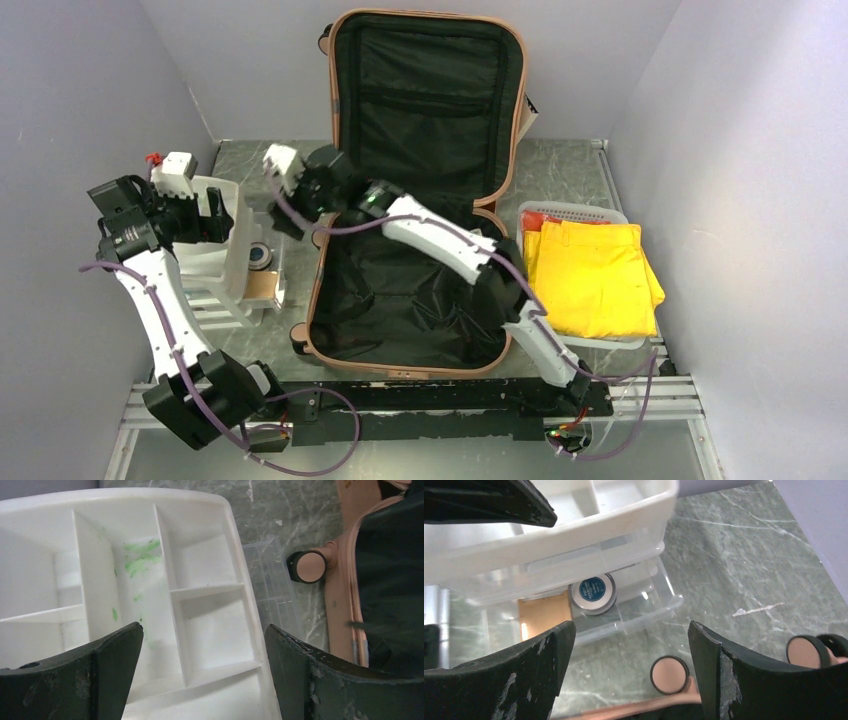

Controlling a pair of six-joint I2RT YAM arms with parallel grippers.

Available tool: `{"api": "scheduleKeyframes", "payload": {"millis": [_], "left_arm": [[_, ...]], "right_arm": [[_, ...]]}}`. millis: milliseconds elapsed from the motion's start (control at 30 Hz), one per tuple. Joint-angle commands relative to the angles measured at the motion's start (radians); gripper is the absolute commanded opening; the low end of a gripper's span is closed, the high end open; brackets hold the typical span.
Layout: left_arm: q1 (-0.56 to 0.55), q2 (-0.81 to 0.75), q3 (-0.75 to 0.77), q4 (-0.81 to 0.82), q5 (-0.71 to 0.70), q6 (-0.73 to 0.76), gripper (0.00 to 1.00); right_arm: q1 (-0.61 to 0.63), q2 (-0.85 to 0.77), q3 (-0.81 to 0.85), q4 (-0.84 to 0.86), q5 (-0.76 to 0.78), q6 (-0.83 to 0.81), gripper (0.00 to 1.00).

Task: Open, take out, and arrange the luggage
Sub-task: Adjust the personal item in the drawer.

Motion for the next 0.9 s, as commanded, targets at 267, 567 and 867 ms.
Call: {"api": "scheduleKeyframes", "payload": {"millis": [267, 567, 867], "left_arm": [[-0.006, 0.125, 0.186, -0.144, 0.057, -0.027, 0.96], [-0.171, 0.147, 0.191, -0.116, -0.149, -0.076, 0.96], [-0.222, 0.165, 0.162, -0.087, -0.23, -0.077, 0.87]], "right_arm": [[-0.142, -0.174, -0.248, 0.054, -0.437, 0.298, 0.84], [-0.142, -0.113, -0.26, 0.096, -0.433, 0.387, 0.81], [-0.141, -0.053, -0.232, 0.139, -0.458, 0.469, 0.8]]}}
